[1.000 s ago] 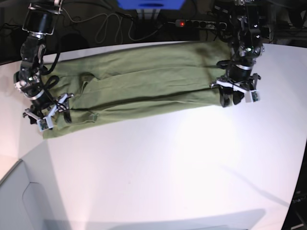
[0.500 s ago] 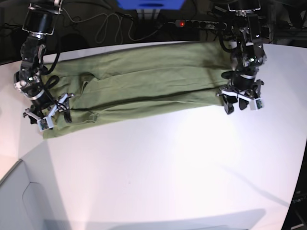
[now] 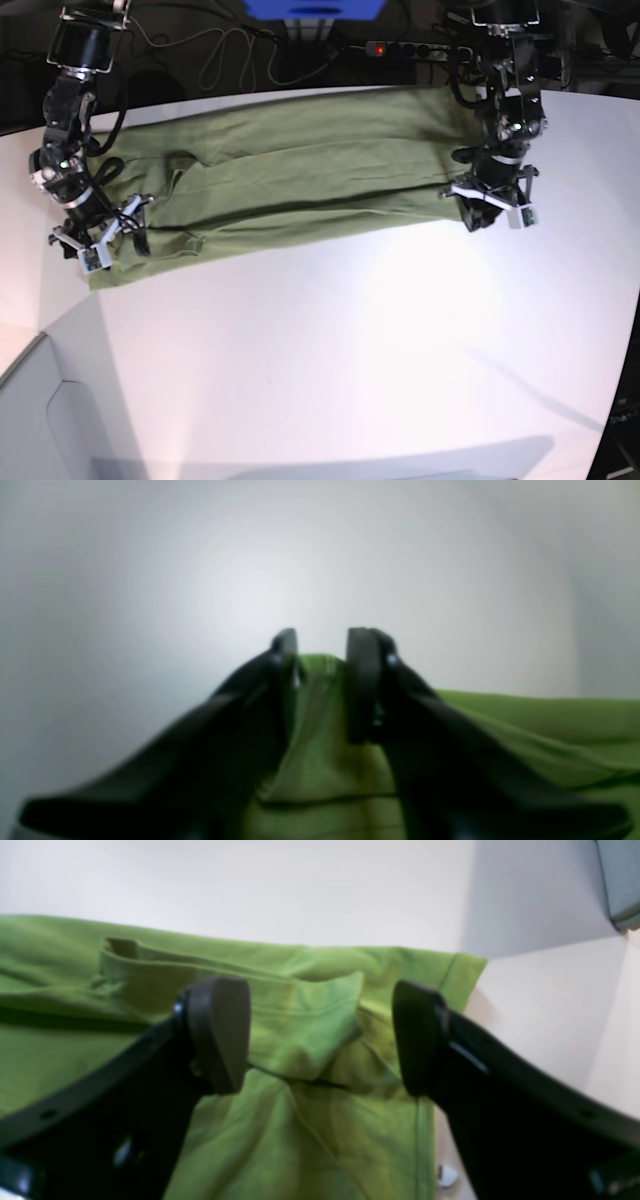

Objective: Fold the T-shirt properly
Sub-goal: 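Lay the hem down near the collar edge and adjust with both grippers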

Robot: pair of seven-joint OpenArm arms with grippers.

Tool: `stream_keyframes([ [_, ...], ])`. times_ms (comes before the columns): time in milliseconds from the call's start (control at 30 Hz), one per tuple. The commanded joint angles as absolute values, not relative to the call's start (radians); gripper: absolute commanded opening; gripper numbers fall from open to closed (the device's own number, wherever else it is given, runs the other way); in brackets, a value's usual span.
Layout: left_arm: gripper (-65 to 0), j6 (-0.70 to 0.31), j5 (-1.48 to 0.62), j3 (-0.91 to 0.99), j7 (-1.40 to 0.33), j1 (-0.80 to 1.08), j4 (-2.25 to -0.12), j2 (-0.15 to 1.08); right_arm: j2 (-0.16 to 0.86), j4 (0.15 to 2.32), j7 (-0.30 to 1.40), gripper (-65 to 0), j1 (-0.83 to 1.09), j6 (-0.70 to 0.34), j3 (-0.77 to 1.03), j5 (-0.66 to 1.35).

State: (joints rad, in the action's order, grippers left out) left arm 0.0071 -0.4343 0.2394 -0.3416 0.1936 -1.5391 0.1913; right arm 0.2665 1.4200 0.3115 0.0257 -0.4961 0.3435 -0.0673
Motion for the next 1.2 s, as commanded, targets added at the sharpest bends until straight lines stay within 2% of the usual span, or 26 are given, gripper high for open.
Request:
stream_keyframes([
  [0,-55.5,0.002,-0.440,0.245,-0.317,0.186,-1.555,0.202,0.282,1.435,0.286,-22.1,0.012,-0.501,0.346,-0.054],
  [133,-65.0,0.002,-0.437,0.254,-0.317,0.189,-1.566,0.177,0.282,1.435,0.286,-22.1,0.012,-0.501,0.346,-0.054],
  [700,-65.0,0.004,-0.440,0.254,-0.314,0.321,-1.756,0.174,0.282,1.443,0.286,-22.1,0.010,-0.501,0.348,-0.053],
  [967,-65.0,0.002,-0.440,0.254,-0.311,0.358,-1.742,0.174,0.282,1.426,0.286,-22.1,-0.025,-0.501,0.346,-0.053],
  [1167,-65.0,0.002,-0.440,0.251,-0.308,0.378,-1.738,0.174,0.286,1.320,0.286,-22.2,-0.082,-0.501,0.344,-0.053],
])
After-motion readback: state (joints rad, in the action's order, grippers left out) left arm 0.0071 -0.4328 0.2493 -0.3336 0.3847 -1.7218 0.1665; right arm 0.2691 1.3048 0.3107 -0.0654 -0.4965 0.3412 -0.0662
